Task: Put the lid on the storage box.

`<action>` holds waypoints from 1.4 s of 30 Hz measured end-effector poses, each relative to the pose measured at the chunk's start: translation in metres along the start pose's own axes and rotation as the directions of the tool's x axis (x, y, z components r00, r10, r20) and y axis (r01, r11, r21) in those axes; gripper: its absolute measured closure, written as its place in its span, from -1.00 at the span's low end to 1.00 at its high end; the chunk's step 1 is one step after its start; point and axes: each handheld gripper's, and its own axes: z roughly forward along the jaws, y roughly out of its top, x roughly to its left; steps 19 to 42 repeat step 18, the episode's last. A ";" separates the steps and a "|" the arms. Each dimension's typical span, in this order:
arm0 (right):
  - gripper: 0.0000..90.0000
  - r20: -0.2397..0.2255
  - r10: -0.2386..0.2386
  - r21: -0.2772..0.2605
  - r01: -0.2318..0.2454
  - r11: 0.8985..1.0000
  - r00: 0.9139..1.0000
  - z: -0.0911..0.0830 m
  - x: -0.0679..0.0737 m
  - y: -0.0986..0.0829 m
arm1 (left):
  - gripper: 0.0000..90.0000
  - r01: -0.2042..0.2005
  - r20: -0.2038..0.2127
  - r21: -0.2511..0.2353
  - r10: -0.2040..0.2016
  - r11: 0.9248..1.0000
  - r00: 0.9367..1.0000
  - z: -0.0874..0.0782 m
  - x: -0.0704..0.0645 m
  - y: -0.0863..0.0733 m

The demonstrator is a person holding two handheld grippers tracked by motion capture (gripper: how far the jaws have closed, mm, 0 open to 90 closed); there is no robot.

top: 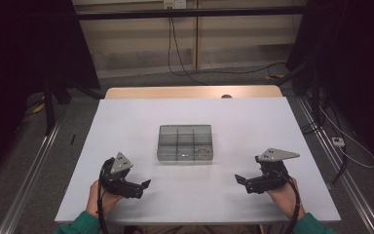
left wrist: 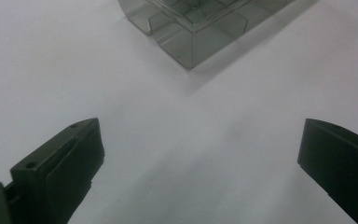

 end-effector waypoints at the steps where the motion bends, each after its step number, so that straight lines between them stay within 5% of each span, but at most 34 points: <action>1: -1.00 -0.003 0.001 0.001 -0.001 1.000 1.000 -0.001 0.000 -0.001 | -1.00 -0.002 0.000 0.001 0.002 1.000 1.000 0.000 0.000 -0.001; 14: -1.00 0.004 -0.003 0.001 0.003 1.000 1.000 -0.009 0.006 -0.015 | -1.00 -0.009 0.009 0.021 0.008 1.000 1.000 0.000 -0.002 -0.007; 42: -1.00 0.001 0.002 -0.005 -0.002 1.000 1.000 -0.009 0.005 -0.016 | -1.00 -0.011 0.011 0.019 0.010 1.000 1.000 0.001 -0.002 -0.007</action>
